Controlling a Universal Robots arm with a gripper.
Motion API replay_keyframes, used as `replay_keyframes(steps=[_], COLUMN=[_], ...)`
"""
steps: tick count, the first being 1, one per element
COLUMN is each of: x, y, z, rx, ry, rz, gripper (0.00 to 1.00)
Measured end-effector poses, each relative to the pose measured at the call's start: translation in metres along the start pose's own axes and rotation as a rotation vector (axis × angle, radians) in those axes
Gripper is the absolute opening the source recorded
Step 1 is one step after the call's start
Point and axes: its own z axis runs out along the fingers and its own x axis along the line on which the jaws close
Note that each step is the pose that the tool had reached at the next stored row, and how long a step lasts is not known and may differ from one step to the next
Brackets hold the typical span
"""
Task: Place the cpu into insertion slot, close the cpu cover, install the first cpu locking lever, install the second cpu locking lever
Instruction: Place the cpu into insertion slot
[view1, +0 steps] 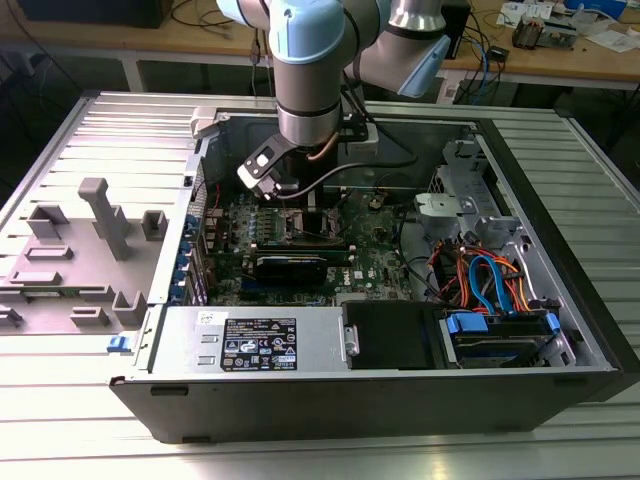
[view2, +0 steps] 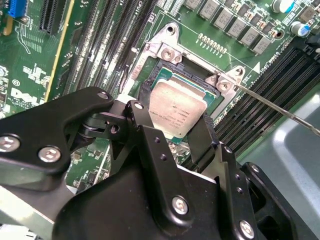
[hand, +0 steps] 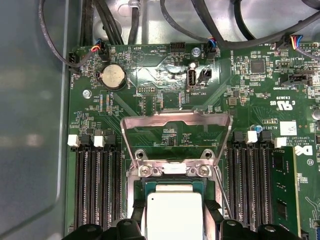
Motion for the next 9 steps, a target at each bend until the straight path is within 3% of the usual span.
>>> replay_keyframes(steps=[3,9], x=[0.0,-0.0005], y=[-0.0003,-0.0003], z=[0.0006,-0.0001], rx=[0.0001,-0.0001], ry=[0.0061,0.01], rz=[0.001,0.001], gripper=[0.54,0.54])
